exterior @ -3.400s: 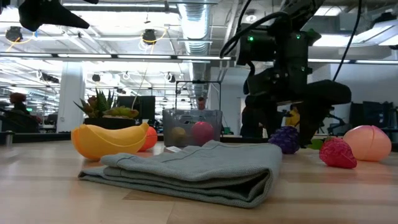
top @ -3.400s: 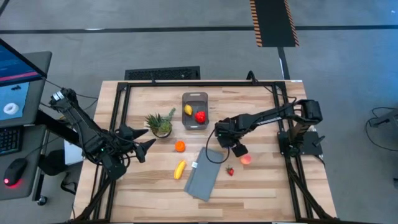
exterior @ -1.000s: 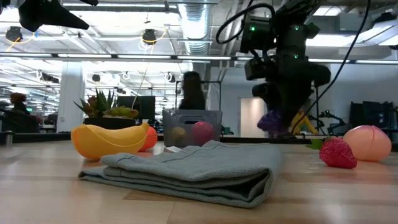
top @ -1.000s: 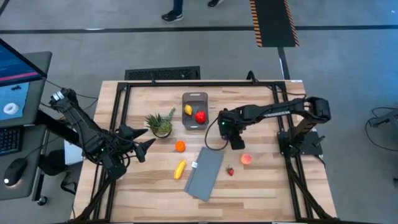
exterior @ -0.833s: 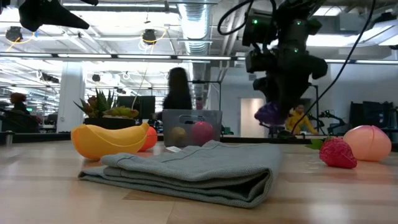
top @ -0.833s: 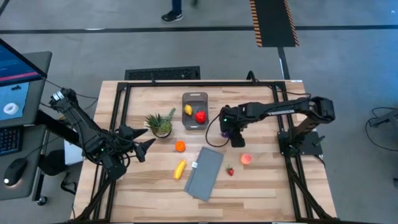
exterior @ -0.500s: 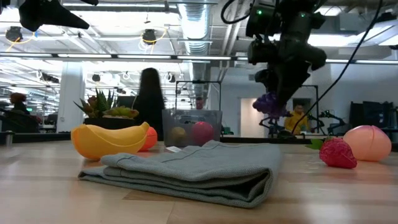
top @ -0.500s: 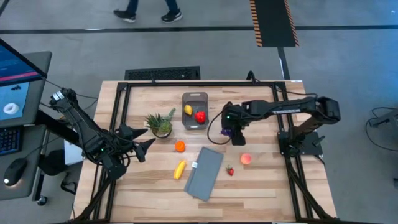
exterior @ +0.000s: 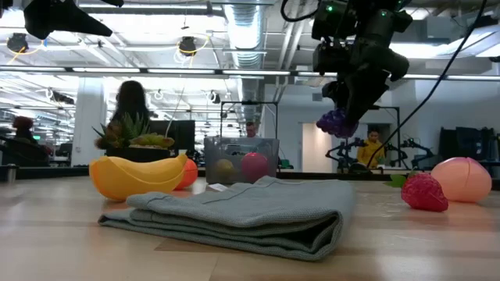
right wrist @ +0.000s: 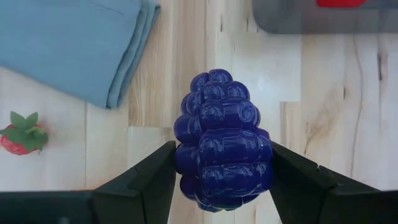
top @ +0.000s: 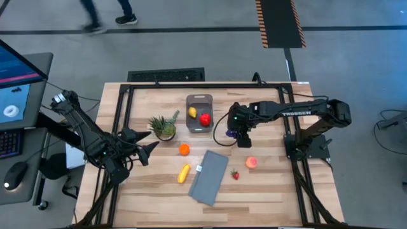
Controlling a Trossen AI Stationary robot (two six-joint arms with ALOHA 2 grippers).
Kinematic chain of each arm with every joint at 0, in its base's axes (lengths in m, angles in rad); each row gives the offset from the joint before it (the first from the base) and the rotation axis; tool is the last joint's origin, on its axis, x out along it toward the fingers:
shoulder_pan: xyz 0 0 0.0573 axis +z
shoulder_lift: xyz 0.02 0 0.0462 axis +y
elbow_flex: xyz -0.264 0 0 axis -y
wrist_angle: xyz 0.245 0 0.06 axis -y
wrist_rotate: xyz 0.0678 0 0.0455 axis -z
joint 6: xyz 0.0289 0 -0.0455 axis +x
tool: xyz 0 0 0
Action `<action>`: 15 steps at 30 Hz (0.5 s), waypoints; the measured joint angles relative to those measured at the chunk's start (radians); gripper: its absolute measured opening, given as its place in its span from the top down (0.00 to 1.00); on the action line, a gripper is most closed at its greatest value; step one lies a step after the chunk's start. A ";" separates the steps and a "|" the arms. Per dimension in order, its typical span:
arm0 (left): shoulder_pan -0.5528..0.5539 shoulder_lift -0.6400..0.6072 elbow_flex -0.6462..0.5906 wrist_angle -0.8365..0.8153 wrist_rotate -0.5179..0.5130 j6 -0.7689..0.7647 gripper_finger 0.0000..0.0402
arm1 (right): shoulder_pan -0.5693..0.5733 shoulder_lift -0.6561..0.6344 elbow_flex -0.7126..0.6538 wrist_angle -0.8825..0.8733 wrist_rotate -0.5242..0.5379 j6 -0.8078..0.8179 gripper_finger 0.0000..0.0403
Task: Pick and placing Produce into tupperware
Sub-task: Put the blue grapes into the black bin
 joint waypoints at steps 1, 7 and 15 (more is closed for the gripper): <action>0.000 0.000 0.000 0.000 0.000 0.000 0.27 | -0.001 -0.004 0.000 0.003 0.000 0.001 0.39; 0.000 0.000 0.000 0.002 -0.002 0.000 0.27 | -0.011 -0.020 0.034 0.003 0.000 0.002 0.39; 0.000 0.000 0.000 0.004 -0.004 0.000 0.27 | -0.031 -0.072 0.082 -0.010 0.000 0.001 0.39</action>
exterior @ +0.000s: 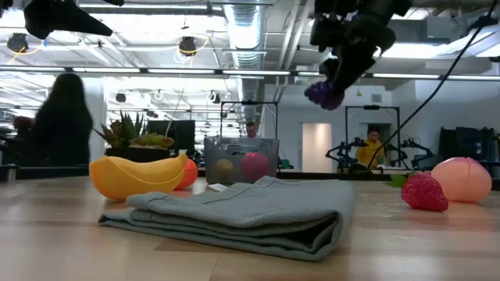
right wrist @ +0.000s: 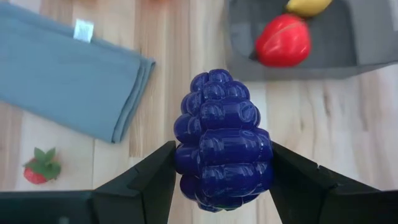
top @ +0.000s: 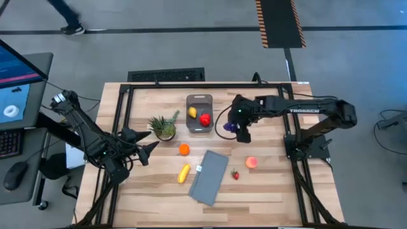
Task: Pick and placing Produce into tupperware
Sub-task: Put the blue grapes into the black bin
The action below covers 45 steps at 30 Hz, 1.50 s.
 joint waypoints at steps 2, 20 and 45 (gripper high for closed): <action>0.000 0.000 0.000 0.000 0.000 0.000 0.27 | -0.005 -0.020 0.004 0.001 0.000 0.003 0.39; 0.000 -0.001 0.000 -0.004 0.004 0.008 0.27 | -0.054 -0.083 0.005 0.111 -0.003 0.060 0.39; -0.002 0.000 0.000 -0.004 0.005 0.009 0.27 | -0.107 -0.071 -0.017 0.332 -0.004 0.068 0.39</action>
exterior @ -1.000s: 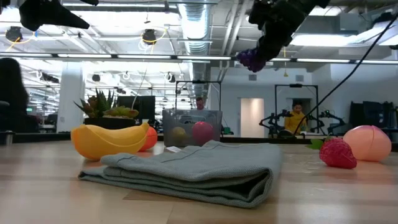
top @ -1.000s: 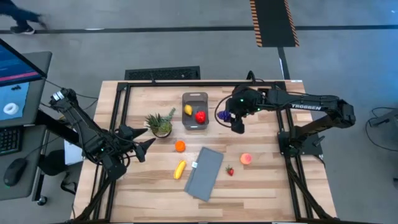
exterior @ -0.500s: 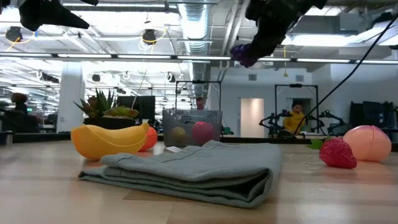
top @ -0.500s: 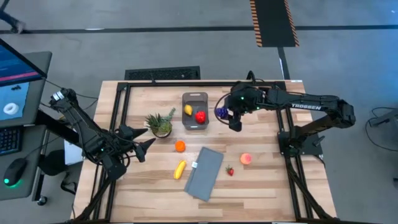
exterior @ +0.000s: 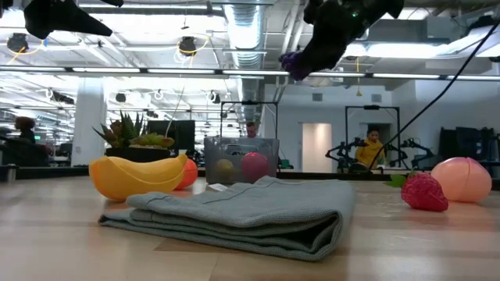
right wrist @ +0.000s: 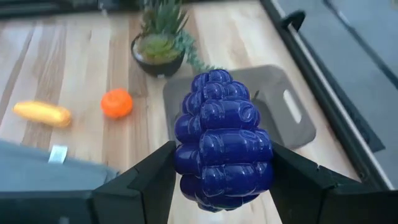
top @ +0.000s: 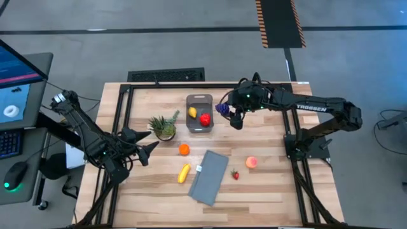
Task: Pick and placing Produce into tupperware
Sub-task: Put the blue grapes into the black bin
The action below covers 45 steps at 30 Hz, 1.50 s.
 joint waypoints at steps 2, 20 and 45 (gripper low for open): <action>0.000 0.000 0.000 0.000 0.001 0.000 0.27 | -0.004 0.000 -0.023 0.041 0.000 0.006 0.39; 0.000 0.000 0.000 -0.015 -0.004 0.001 0.27 | -0.036 0.080 -0.111 0.296 0.002 0.089 0.39; 0.000 0.000 0.000 -0.042 -0.005 -0.001 0.27 | -0.066 0.312 -0.111 0.555 0.001 0.178 0.39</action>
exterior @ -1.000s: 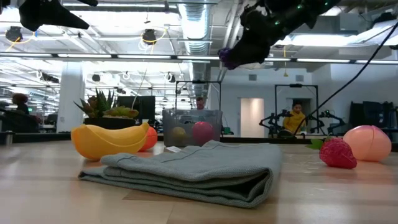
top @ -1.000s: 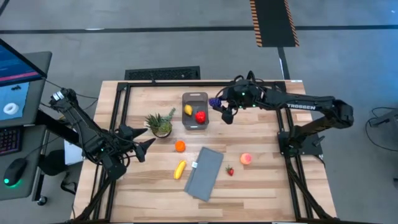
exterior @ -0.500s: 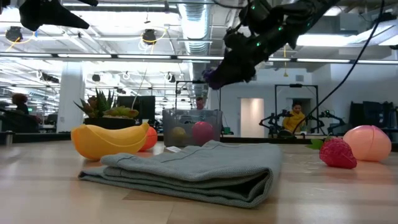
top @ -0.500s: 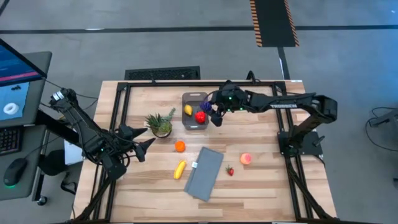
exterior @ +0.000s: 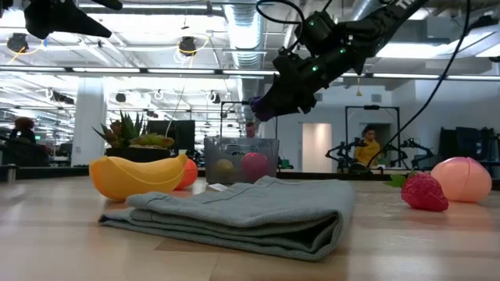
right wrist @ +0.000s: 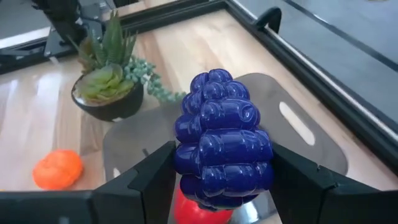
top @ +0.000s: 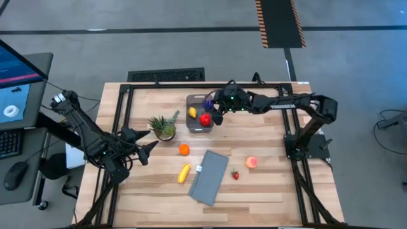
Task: Pick and placing Produce into tupperware
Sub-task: Put the blue grapes into the black bin
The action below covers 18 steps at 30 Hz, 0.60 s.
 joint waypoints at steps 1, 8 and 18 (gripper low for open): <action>0.000 0.000 0.000 0.000 0.000 0.000 0.27 | -0.003 0.000 0.000 0.002 0.000 -0.002 0.39; 0.001 0.000 0.000 -0.007 -0.004 -0.004 0.27 | -0.018 0.000 0.000 0.033 0.000 -0.003 0.39; 0.001 0.000 0.000 -0.007 -0.006 -0.010 0.27 | -0.018 0.000 0.000 0.035 0.000 -0.005 0.39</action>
